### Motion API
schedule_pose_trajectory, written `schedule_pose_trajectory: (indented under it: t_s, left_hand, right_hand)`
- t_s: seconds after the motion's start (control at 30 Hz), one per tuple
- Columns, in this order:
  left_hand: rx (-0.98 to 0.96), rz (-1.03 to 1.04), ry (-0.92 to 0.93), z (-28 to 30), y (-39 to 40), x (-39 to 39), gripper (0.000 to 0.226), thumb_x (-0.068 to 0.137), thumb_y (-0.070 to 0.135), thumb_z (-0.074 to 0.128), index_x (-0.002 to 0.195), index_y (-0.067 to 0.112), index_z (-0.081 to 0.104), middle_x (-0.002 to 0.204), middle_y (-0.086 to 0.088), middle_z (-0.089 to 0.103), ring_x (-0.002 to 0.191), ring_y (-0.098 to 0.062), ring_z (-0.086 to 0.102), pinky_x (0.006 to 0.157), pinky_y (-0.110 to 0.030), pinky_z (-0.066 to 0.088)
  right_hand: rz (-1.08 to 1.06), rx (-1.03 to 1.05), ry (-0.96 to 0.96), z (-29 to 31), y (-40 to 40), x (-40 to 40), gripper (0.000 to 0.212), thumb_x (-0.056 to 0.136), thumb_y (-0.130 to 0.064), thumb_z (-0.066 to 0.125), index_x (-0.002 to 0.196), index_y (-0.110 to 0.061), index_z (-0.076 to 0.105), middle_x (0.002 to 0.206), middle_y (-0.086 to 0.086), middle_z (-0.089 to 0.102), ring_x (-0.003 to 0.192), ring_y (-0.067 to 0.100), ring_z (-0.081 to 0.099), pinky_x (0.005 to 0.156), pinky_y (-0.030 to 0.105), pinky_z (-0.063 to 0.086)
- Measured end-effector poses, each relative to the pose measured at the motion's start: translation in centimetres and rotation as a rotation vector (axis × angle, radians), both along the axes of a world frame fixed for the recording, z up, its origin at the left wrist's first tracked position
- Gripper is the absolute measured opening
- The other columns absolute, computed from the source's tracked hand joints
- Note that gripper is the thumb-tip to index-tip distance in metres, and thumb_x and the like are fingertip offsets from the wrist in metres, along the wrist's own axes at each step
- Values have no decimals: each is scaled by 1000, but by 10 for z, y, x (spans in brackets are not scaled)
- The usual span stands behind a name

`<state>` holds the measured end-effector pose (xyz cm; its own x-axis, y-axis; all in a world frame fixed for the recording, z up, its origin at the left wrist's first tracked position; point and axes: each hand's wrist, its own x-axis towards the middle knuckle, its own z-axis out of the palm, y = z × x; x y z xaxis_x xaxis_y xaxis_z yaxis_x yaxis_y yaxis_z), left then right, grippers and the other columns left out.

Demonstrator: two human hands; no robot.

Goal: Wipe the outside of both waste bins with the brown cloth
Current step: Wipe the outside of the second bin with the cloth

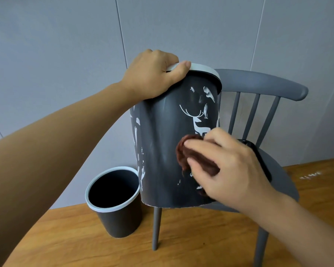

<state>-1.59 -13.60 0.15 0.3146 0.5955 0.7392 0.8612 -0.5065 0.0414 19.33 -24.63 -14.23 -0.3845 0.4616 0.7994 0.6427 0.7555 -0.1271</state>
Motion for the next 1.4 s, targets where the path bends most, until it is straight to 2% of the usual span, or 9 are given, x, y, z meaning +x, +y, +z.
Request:
schedule_pose_trajectory:
  t_s: [0.17,0.27,0.43,0.57,0.67,0.93,1.23,1.3,1.4]
  left_hand:
    - [11,-9,13,-1,-1,4,57,97,57,43,62,13,28,55,-6,28,57,-23,30,57,-38,27]
    - [22,-23,39,0,-4,9,57,97,56,44,63,13,28,56,-7,28,60,-25,30,58,-40,28]
    - [36,-20,58,1,-4,12,58,97,57,43,63,12,26,58,-10,27,62,-29,31,58,-40,25]
    - [24,-17,51,1,-3,11,58,98,56,44,63,12,27,57,-9,29,61,-28,33,58,-40,26]
    - [16,-23,39,1,-3,13,58,96,57,45,63,12,29,55,-7,30,61,-28,34,57,-39,28]
    - [58,-53,76,0,-7,12,58,96,58,43,61,14,29,51,-6,33,57,-31,36,55,-42,36]
    - [52,-49,40,-2,-4,3,57,97,56,45,60,16,28,50,-3,30,55,-25,33,54,-37,27]
    - [59,-47,37,-3,-4,3,58,95,60,41,61,14,30,50,-3,30,55,-26,33,54,-37,29]
    - [68,-38,25,-4,-3,-2,60,92,64,36,63,12,32,50,-4,31,55,-27,33,54,-38,34]
  right_hand:
    - [151,-127,-429,-13,-32,0,11,88,-40,62,93,-35,70,84,-13,45,70,9,45,49,31,44]
    - [86,-96,-346,-5,-26,-2,17,90,-43,61,100,-36,72,87,-12,47,73,11,49,52,35,50]
    - [-97,-27,-36,19,-2,-6,28,95,-38,64,117,-27,76,98,-2,56,78,13,51,59,27,48]
    - [48,-66,-318,2,-24,-2,21,90,-40,61,106,-31,73,92,-7,48,76,14,51,53,33,50]
    - [81,-124,-491,-13,-43,-3,17,87,-46,55,92,-37,69,87,-13,39,69,8,44,47,27,40]
    - [-138,74,87,58,25,-11,30,92,-41,67,119,-31,73,99,-2,55,85,22,60,64,38,55]
    - [156,-21,-356,7,-15,-4,12,88,-40,66,98,-35,69,87,-12,42,70,9,43,52,36,49]
    - [158,-40,-234,10,-6,2,16,90,-41,66,104,-35,73,90,-14,49,72,6,50,58,29,52]
    - [62,-9,223,36,24,9,27,89,-36,73,115,-30,78,97,-9,61,84,8,63,76,18,51]
